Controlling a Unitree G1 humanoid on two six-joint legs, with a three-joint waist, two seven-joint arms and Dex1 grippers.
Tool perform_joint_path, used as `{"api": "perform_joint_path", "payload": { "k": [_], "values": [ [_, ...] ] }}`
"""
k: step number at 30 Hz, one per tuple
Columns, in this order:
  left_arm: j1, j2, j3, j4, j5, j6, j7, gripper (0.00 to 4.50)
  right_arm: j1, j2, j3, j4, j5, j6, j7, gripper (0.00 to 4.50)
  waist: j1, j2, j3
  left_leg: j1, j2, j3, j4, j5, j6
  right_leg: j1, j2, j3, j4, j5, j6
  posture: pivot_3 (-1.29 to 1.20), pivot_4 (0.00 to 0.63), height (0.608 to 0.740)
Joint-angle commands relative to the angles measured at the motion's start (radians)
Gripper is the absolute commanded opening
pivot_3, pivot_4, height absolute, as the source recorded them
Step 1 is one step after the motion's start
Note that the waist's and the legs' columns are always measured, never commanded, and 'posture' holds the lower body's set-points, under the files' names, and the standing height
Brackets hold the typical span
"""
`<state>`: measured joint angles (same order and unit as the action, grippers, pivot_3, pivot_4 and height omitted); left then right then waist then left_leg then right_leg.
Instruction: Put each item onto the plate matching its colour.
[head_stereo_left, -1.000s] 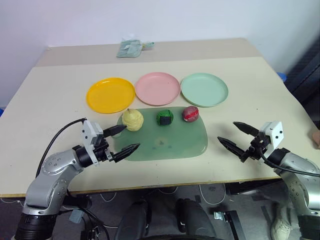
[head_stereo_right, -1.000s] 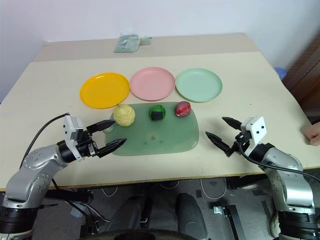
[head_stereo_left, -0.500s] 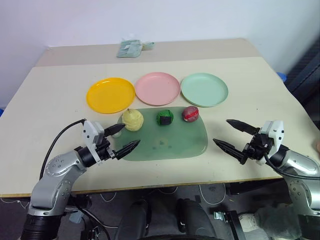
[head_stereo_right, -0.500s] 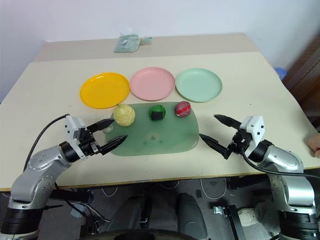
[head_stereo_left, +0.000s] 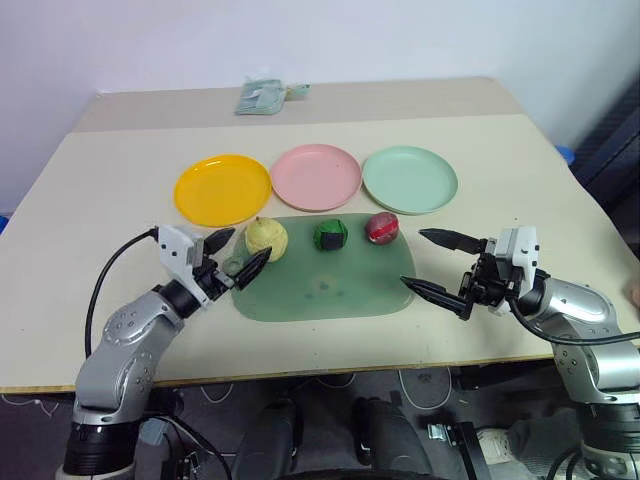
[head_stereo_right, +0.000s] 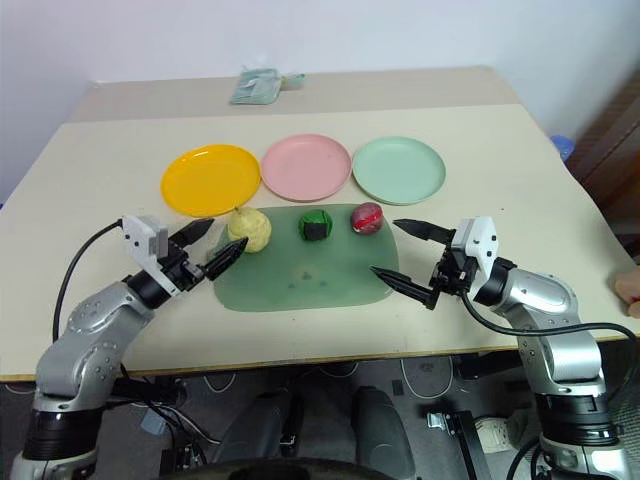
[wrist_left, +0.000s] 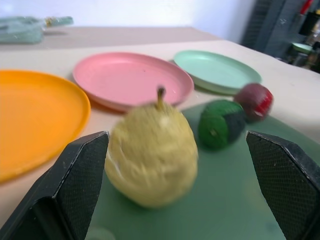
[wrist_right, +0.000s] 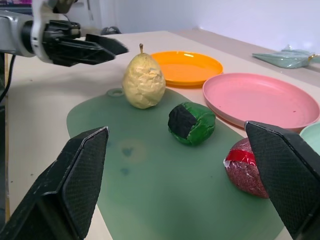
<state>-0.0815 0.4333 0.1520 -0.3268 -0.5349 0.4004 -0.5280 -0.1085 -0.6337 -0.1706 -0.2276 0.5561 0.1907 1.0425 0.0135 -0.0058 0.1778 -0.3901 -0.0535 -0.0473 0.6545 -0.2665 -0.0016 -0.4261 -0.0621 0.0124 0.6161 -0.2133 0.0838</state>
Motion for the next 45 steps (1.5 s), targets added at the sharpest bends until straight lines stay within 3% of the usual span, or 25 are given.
{"api": "perform_joint_path", "payload": {
  "k": [1,14,17,19,23,27,35,40,45],
  "values": [
    [-0.040,-0.004,-0.001,0.022,0.034,-0.006,0.030,4.50,-0.022,0.008,-0.013,-0.036,0.027,0.001,-0.014,4.45,-0.001,0.000,0.000,0.000,0.000,0.000,0.000,0.000,0.000,0.000,0.000,0.000,0.000,0.000,0.000,0.00,0.150,0.740],
    [-0.192,-0.058,-0.081,0.207,0.140,-0.021,0.034,4.50,-0.015,0.011,-0.014,-0.052,0.018,-0.013,-0.042,4.45,-0.001,0.000,0.000,0.000,0.000,0.000,0.000,0.000,0.000,0.000,0.000,0.000,0.000,0.002,0.003,0.00,0.150,0.740],
    [-0.196,-0.064,-0.081,0.208,0.135,-0.015,0.029,3.61,-0.006,0.008,-0.018,-0.056,0.017,-0.017,-0.045,4.50,-0.001,0.000,0.000,0.000,0.000,0.000,0.000,0.000,0.000,0.000,0.000,0.000,0.000,0.002,0.003,0.00,0.150,0.740],
    [-0.198,-0.068,-0.082,0.209,0.130,-0.014,0.019,2.79,0.000,0.008,-0.021,-0.057,0.016,-0.020,-0.048,4.50,0.000,0.000,0.000,0.000,0.000,0.000,0.000,0.000,0.000,0.000,0.000,0.000,0.000,0.002,0.003,0.00,0.150,0.740],
    [-0.205,-0.083,-0.070,0.210,0.131,-0.026,0.034,2.73,0.009,0.009,-0.023,-0.063,0.014,-0.026,-0.058,4.50,0.000,0.000,0.000,0.000,0.000,0.000,0.000,0.000,0.000,0.000,0.000,0.000,0.000,0.002,0.003,0.00,0.150,0.740],
    [-0.284,-0.143,0.033,0.230,0.051,-0.001,0.123,2.73,0.010,0.008,-0.024,-0.057,0.009,-0.037,-0.065,4.50,0.002,-0.001,0.000,0.000,0.000,0.000,0.001,0.000,0.000,0.000,0.000,0.000,0.000,0.002,0.003,0.00,0.150,0.740],
    [-0.536,-0.107,0.095,0.576,0.233,-0.131,0.343,2.73,-0.004,0.015,-0.012,-0.042,-0.006,-0.052,-0.083,4.50,0.000,-0.001,0.000,-0.001,-0.001,-0.001,0.004,0.000,0.001,0.000,0.001,-0.002,0.002,0.002,0.004,0.00,0.150,0.740],
    [-0.694,-0.112,0.089,0.910,0.312,-0.277,0.403,2.73,-0.010,0.028,0.005,-0.050,-0.020,-0.051,-0.103,4.50,0.004,-0.002,0.001,-0.002,-0.002,-0.002,0.005,-0.001,0.001,0.000,0.002,-0.003,0.002,0.003,0.006,0.00,0.150,0.740],
    [-0.765,-0.122,0.087,1.116,0.335,-0.388,0.396,2.73,-0.005,0.033,0.002,-0.067,-0.026,-0.047,-0.127,4.50,0.000,-0.002,0.001,-0.002,-0.002,-0.001,0.006,-0.001,0.002,0.000,0.001,-0.003,0.002,0.004,0.007,0.00,0.150,0.740]
  ]
}}
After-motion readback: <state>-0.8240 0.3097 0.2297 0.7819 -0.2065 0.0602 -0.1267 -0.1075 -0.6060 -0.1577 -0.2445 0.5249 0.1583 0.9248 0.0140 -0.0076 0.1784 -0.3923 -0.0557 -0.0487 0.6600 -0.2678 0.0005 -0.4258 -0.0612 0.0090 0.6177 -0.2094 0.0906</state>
